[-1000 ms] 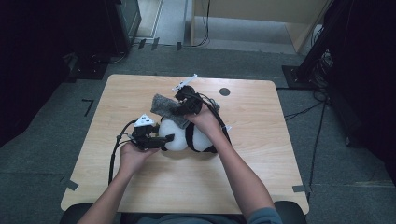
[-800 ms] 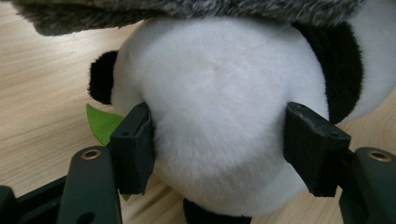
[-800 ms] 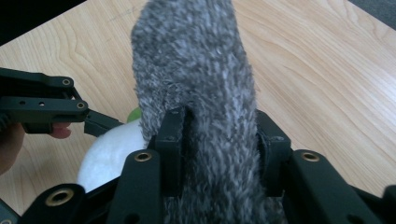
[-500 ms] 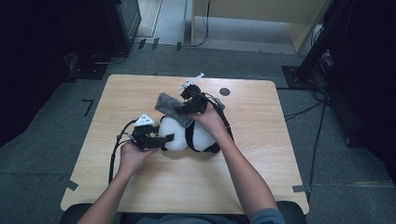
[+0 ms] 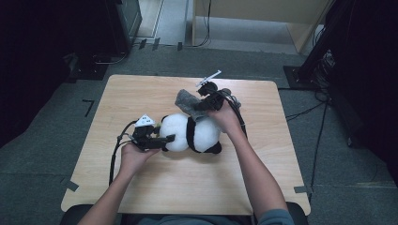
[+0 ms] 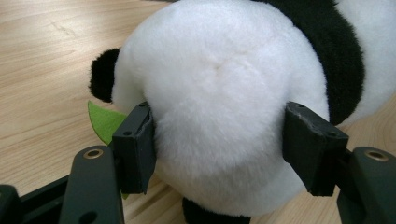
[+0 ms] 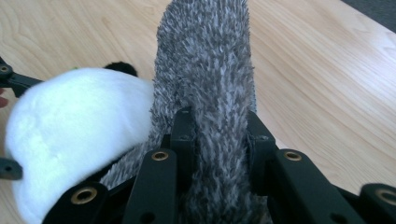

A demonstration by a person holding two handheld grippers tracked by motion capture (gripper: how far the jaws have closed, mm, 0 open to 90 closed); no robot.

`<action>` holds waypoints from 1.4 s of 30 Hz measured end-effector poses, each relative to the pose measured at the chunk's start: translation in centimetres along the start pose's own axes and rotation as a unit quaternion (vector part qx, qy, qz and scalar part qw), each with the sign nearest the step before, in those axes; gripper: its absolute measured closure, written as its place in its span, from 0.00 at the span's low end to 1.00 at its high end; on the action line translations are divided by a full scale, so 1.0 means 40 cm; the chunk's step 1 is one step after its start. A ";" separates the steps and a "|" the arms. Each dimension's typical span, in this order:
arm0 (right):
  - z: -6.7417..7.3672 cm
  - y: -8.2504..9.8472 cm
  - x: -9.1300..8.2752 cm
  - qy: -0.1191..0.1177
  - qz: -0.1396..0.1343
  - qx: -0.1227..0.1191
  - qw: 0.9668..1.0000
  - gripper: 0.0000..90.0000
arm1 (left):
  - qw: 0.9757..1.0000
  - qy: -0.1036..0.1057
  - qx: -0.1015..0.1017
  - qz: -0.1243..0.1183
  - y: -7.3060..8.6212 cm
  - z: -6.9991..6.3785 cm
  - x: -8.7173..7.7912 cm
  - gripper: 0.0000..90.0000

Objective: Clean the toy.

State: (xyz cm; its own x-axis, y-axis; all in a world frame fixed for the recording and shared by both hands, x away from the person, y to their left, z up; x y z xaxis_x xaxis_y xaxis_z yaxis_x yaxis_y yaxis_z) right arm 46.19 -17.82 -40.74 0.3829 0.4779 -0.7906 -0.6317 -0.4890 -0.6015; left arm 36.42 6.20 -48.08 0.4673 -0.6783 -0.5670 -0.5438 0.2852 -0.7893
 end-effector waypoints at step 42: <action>0.171 -0.047 -0.073 -0.029 -0.060 -0.055 0.996 0.81 | 1.000 0.001 0.002 -0.008 0.004 0.002 0.000 0.35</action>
State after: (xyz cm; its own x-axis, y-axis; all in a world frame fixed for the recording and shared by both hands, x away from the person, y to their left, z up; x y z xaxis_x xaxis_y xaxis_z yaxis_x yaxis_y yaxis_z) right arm 41.66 -13.30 -36.50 0.4091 0.5773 -0.7066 -0.5044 -0.5023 -0.7024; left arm 36.41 6.31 -48.24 0.4745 -0.6838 -0.5543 -0.5331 0.2778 -0.7991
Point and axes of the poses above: each handheld gripper's, and its own axes: x roughly forward along the jaws, y roughly out of its underside, z roughly to its left, the point moved 2 cm from there along x, roughly forward along the jaws, and after that the axes turned 1 degree about x, right-handed, at the moved point
